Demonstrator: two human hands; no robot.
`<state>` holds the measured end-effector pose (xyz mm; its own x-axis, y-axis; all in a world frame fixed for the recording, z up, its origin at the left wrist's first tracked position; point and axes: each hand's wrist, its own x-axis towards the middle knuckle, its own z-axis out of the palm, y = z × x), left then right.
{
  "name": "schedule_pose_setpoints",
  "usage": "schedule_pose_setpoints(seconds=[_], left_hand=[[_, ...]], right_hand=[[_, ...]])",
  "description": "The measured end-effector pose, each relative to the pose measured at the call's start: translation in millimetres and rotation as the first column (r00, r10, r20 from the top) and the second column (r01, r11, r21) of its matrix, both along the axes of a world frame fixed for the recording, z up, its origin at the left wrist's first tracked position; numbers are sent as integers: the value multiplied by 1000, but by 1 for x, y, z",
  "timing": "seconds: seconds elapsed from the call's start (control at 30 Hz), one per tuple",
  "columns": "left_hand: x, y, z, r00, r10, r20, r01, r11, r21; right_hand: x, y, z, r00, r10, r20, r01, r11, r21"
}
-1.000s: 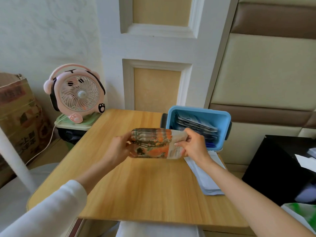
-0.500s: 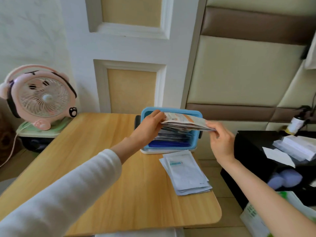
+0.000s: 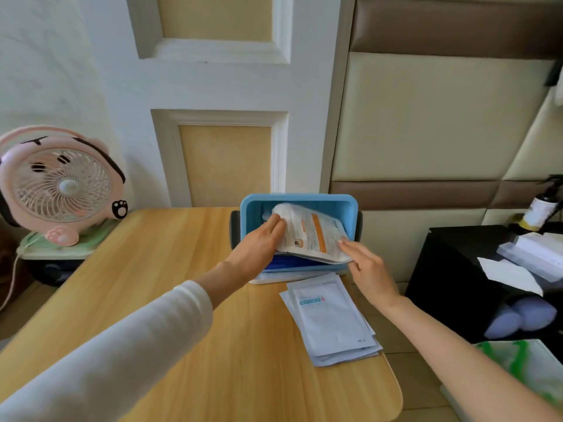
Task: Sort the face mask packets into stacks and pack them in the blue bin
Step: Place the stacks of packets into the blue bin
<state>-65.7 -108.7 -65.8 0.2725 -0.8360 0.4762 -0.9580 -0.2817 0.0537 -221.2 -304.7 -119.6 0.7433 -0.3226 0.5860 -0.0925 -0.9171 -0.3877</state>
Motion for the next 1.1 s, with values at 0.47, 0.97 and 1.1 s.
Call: schedule_pose_setpoints(seconds=[0.47, 0.97, 1.1], left_hand=[[22, -19, 13, 995, 101, 27, -97, 988, -118], [27, -50, 27, 892, 369, 262, -410, 903, 126], [29, -37, 20, 925, 339, 174, -348, 937, 25]], right_hand=[[49, -10, 42, 990, -124, -69, 128, 990, 53], [81, -23, 61, 875, -63, -479, 113, 991, 75], [81, -15, 52, 917, -253, -307, 213, 964, -158]])
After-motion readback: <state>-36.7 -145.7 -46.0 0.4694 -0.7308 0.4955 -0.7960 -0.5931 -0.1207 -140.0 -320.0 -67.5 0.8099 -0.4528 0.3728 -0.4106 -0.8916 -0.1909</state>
